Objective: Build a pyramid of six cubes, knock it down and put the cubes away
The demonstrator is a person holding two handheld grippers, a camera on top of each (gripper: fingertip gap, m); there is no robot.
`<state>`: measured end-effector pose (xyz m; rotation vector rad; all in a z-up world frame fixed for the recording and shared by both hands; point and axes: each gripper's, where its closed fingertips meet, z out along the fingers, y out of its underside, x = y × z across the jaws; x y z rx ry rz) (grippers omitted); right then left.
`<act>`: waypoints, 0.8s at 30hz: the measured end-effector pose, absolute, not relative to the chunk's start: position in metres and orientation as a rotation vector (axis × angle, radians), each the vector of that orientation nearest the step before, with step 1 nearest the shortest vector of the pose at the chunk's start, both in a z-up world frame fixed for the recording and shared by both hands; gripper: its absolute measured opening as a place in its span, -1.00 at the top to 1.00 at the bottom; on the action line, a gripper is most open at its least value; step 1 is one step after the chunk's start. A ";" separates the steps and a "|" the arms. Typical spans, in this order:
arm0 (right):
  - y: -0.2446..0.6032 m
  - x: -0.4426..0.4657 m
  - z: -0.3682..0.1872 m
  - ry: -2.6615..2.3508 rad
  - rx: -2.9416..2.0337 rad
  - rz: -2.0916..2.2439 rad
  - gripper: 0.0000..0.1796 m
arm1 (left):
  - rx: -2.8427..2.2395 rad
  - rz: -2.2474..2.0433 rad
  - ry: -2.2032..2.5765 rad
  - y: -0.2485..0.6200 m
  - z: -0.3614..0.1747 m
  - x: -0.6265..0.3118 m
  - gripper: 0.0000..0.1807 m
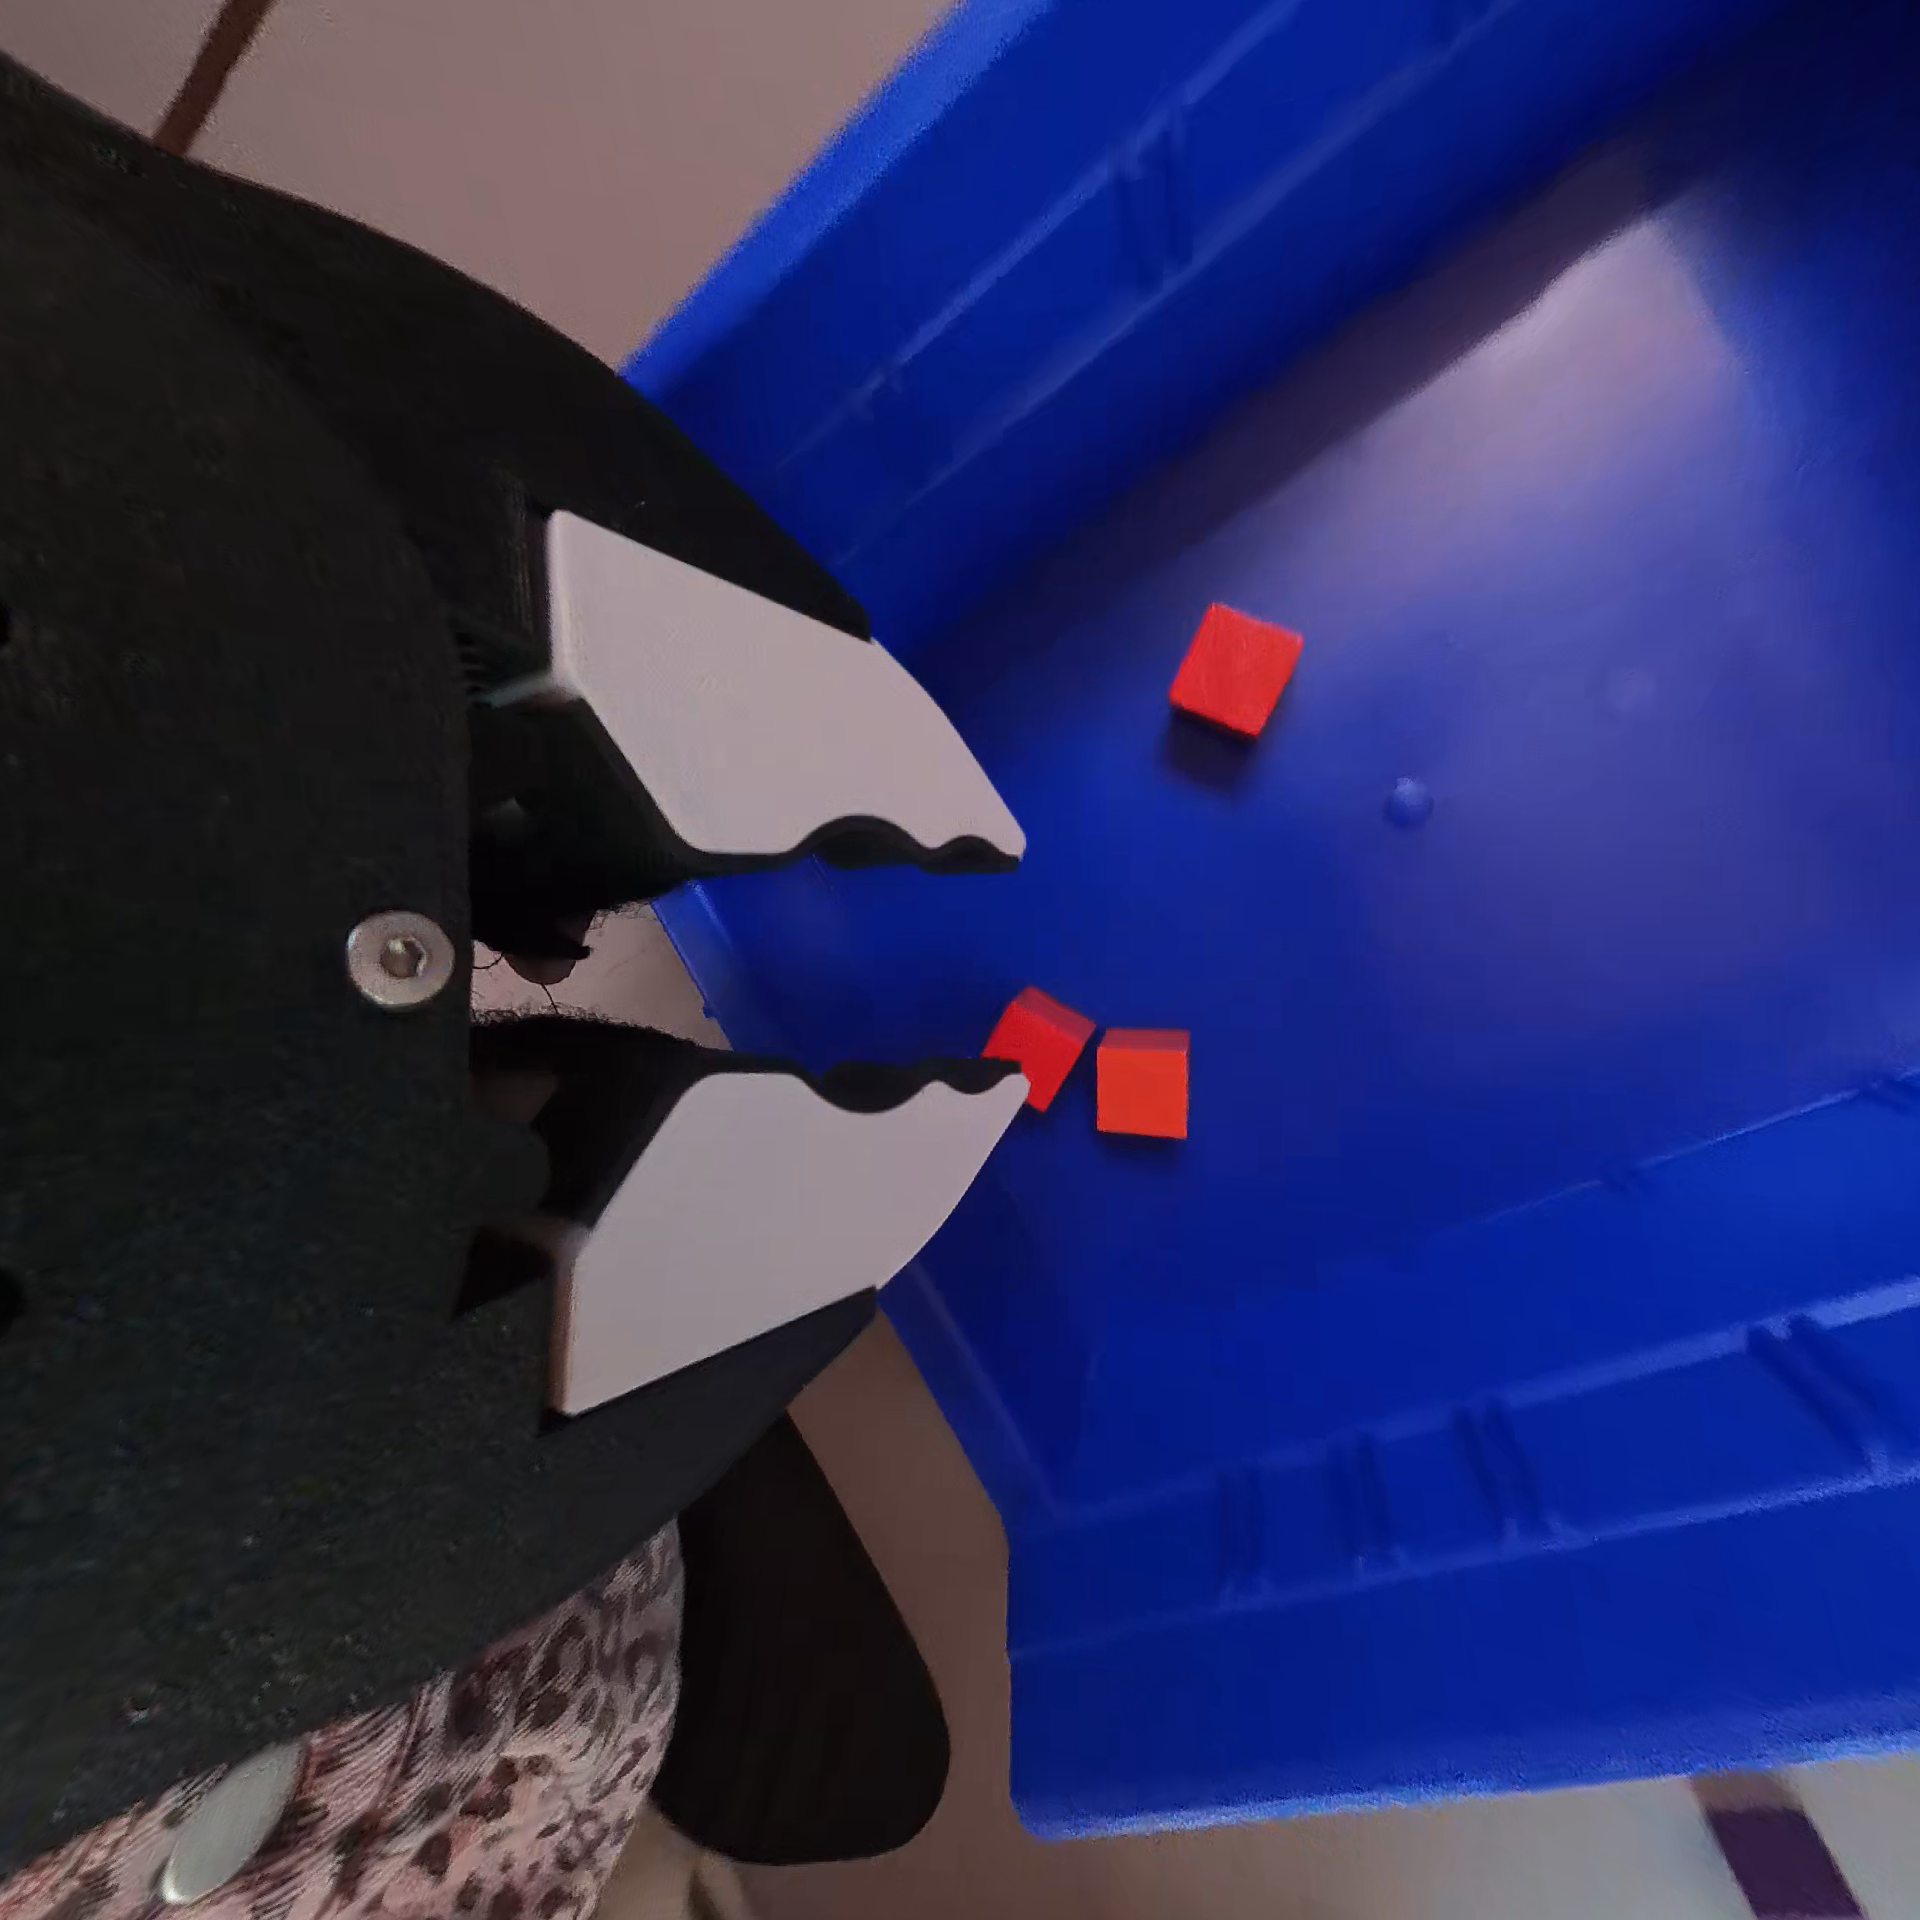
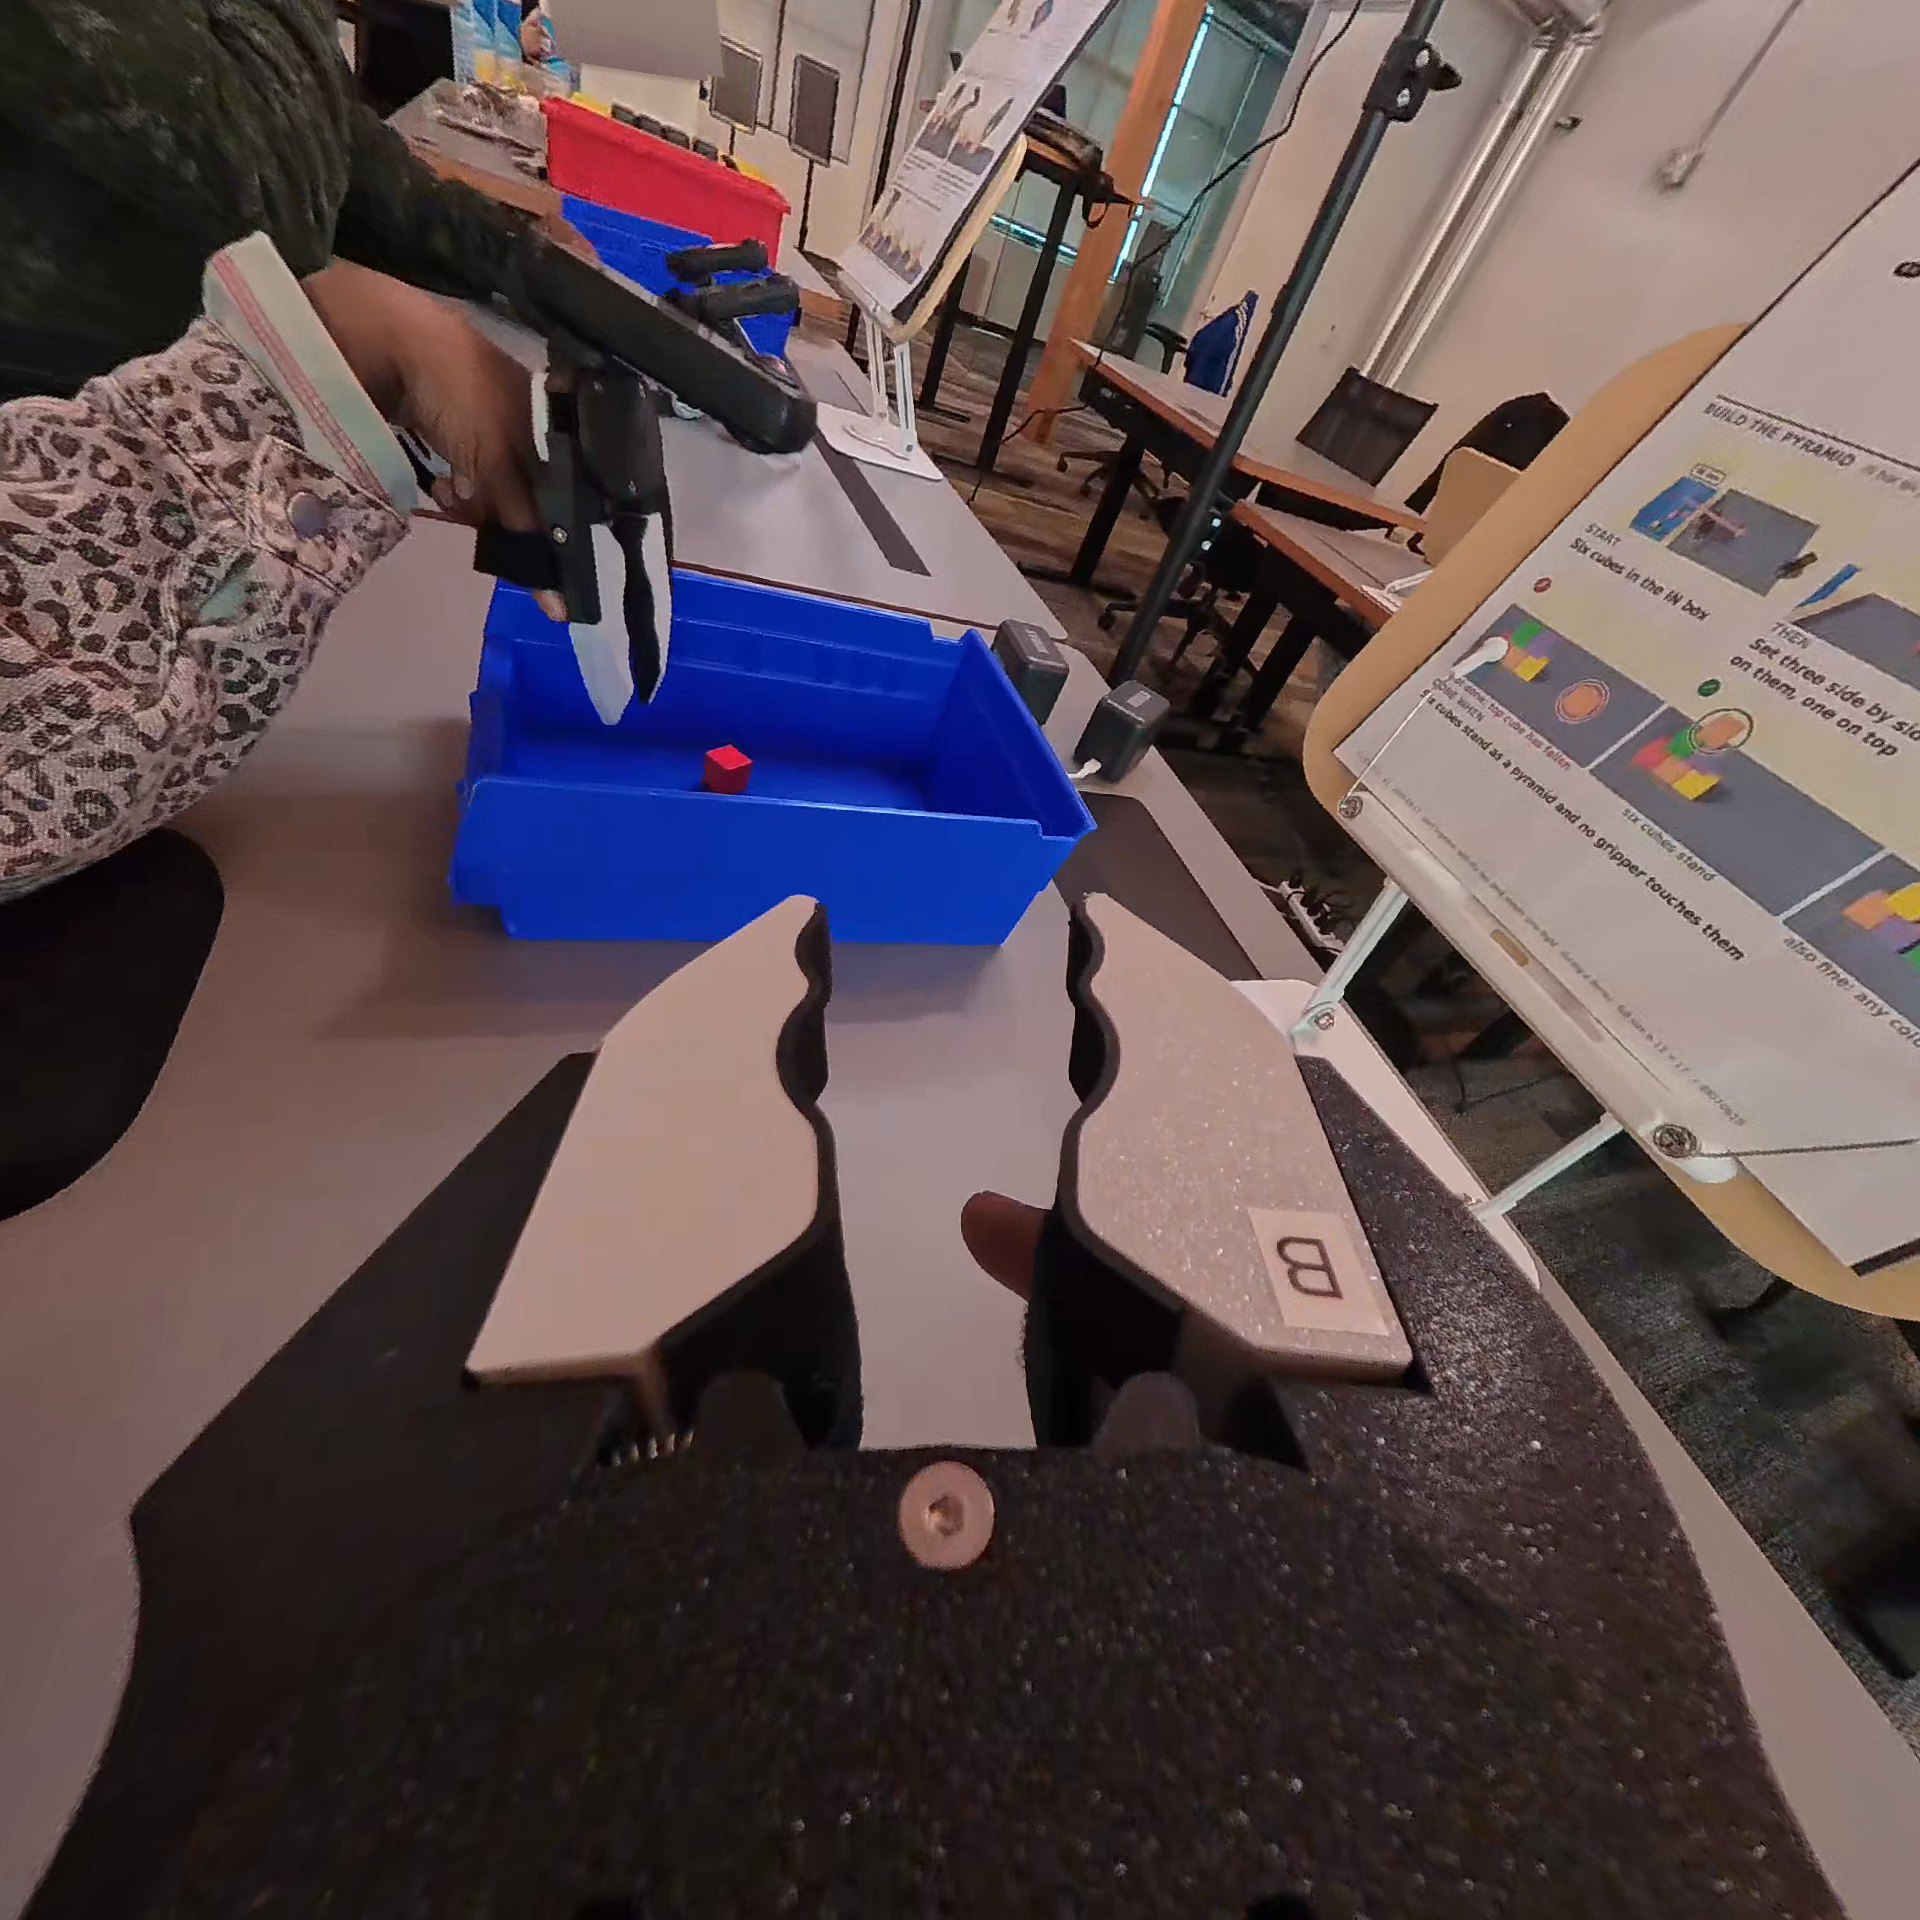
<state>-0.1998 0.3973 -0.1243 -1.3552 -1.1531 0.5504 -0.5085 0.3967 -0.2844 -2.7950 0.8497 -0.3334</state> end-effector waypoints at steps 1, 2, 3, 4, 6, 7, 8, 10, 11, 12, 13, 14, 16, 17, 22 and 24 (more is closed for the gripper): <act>0.396 -0.202 -0.124 -1.161 -1.351 0.553 0.52 | -2.806 -0.373 0.888 0.394 -0.288 -0.503 0.64; 0.395 -0.203 -0.125 -1.169 -1.350 0.553 0.52 | -2.810 -0.407 0.935 0.392 -0.292 -0.498 0.64; 0.394 -0.205 -0.125 -1.179 -1.349 0.552 0.52 | -2.804 -0.434 0.987 0.393 -0.296 -0.492 0.64; 0.393 -0.206 -0.126 -1.188 -1.349 0.550 0.52 | -2.799 -0.471 1.041 0.393 -0.300 -0.484 0.63; 0.392 -0.208 -0.127 -1.202 -1.350 0.546 0.52 | -2.809 -0.539 1.143 0.390 -0.309 -0.469 0.62; 0.392 -0.208 -0.128 -1.204 -1.352 0.542 0.52 | -2.826 -0.558 1.183 0.388 -0.314 -0.463 0.62; 0.392 -0.207 -0.128 -1.205 -1.352 0.538 0.52 | -2.848 -0.567 1.209 0.388 -0.319 -0.459 0.69; 0.393 -0.206 -0.127 -1.202 -1.349 0.531 0.52 | -2.906 -0.581 1.215 0.388 -0.327 -0.456 0.80; 0.393 -0.206 -0.127 -1.199 -1.346 0.532 0.52 | -2.947 -0.639 1.218 0.383 -0.329 -0.454 0.78; 0.392 -0.205 -0.126 -1.199 -1.342 0.539 0.52 | -2.963 -0.651 1.195 0.383 -0.328 -0.454 0.80; 0.391 -0.205 -0.125 -1.198 -1.338 0.544 0.52 | -2.950 -0.630 1.194 0.384 -0.327 -0.457 0.85; 0.391 -0.205 -0.124 -1.194 -1.335 0.546 0.52 | -2.933 -0.606 1.200 0.385 -0.326 -0.459 0.83; 0.391 -0.204 -0.123 -1.190 -1.328 0.548 0.52 | -2.913 -0.583 1.184 0.385 -0.321 -0.463 0.75; 0.391 -0.204 -0.122 -1.188 -1.326 0.547 0.53 | -2.891 -0.578 1.176 0.385 -0.317 -0.463 0.72; 0.389 -0.204 -0.121 -1.195 -1.319 0.542 0.53 | -2.863 -0.384 1.091 0.386 -0.302 -0.488 0.58; 0.388 -0.204 -0.121 -1.197 -1.314 0.540 0.53 | -2.848 -0.302 0.948 0.388 -0.290 -0.507 0.59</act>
